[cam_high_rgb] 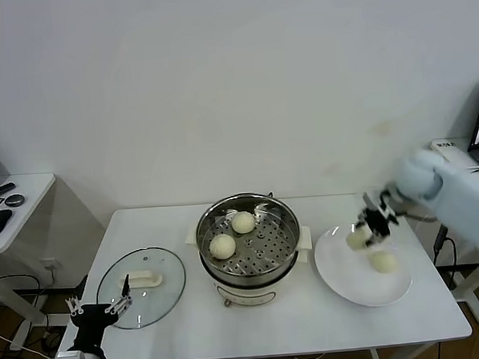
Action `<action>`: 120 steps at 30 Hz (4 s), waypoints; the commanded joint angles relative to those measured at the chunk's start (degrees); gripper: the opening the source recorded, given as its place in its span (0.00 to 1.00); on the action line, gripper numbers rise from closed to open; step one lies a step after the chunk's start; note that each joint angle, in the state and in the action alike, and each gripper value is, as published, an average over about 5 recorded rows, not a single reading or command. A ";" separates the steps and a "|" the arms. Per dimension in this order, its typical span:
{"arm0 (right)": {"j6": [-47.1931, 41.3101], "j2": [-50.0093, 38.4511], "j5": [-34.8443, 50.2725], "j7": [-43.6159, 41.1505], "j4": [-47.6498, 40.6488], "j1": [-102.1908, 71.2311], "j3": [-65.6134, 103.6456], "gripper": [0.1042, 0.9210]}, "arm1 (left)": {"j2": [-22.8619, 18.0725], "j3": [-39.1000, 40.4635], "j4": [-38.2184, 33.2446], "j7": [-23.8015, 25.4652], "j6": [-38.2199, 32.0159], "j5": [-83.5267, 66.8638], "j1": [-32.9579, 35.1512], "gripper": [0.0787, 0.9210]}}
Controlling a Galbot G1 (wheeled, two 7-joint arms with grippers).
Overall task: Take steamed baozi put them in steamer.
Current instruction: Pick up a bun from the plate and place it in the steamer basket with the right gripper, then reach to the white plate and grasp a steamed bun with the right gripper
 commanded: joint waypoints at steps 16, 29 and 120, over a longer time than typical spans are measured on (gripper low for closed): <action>24.83 26.92 9.83 5.34 3.81 19.54 -22.21 0.48 | -1.00 -0.46 0.55 -0.07 0.10 -0.11 -0.46 0.88; 38.21 32.32 -4.74 6.71 -0.57 15.20 -25.79 0.53 | -1.31 -1.77 0.33 -0.19 -0.11 -0.30 0.12 0.88; 7.52 3.54 -18.98 7.17 -18.57 -22.49 13.41 0.84 | -0.45 1.08 1.42 0.11 -0.71 1.66 0.02 0.88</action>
